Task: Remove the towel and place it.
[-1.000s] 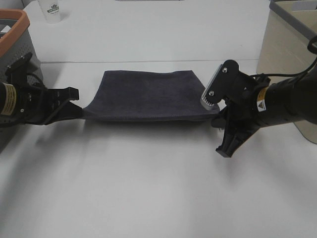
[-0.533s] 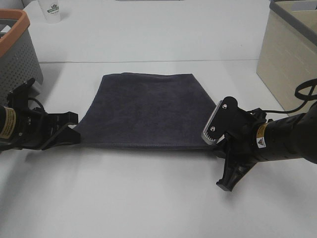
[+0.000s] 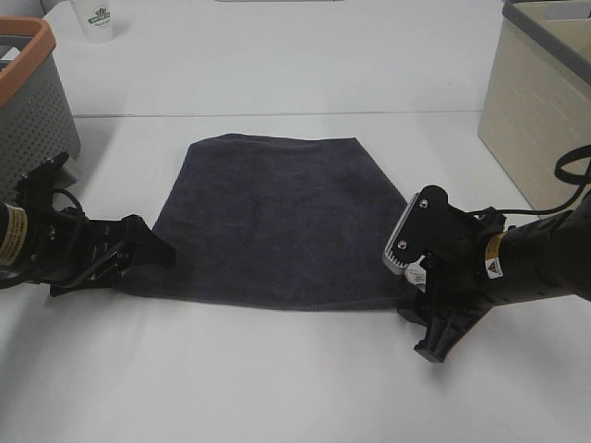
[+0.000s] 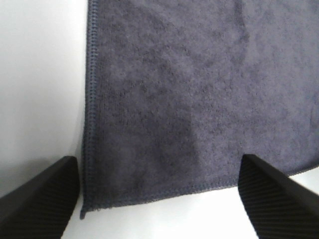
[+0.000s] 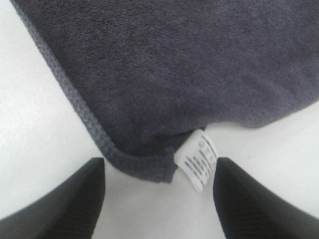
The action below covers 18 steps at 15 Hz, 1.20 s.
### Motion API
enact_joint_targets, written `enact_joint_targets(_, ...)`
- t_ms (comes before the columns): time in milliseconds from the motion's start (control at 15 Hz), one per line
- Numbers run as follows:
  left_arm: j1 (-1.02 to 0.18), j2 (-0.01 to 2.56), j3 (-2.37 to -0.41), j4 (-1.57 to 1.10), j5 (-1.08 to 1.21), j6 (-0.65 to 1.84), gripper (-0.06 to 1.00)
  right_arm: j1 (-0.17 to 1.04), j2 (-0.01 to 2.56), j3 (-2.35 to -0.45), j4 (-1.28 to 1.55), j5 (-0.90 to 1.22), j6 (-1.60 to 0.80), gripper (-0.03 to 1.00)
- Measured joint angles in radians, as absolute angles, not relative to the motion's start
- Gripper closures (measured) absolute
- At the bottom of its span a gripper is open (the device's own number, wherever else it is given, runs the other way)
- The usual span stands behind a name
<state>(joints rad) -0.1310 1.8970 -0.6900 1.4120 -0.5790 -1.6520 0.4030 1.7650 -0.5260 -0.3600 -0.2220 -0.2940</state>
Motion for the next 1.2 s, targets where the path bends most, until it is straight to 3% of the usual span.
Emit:
enact_joint_targets(267, -0.131, 1.779, -0.69, 1.593, -0.526, -1.854, 0.14, 0.403, 1.6, -0.524, -0.352, -0.018, -0.293, 0.32)
enact_joint_targets(533, -0.131, 1.62, -0.713, 1.671, -0.497, -1.99, 0.14, 0.403, 1.411, -0.524, -0.346, 0.022, -0.289, 0.32)
enact_joint_targets(933, -0.131, 1.606, -1.002, 1.734, -0.488, -2.069, 0.18, 0.403, 1.269, -0.672, -0.346, 0.029, -0.289, 0.34)
enact_joint_targets(1200, -0.131, 1.606, -1.196, 1.74, -0.314, -2.046, 0.25, 0.403, 1.269, -0.885, -0.346, 0.136, -0.289, 0.34)
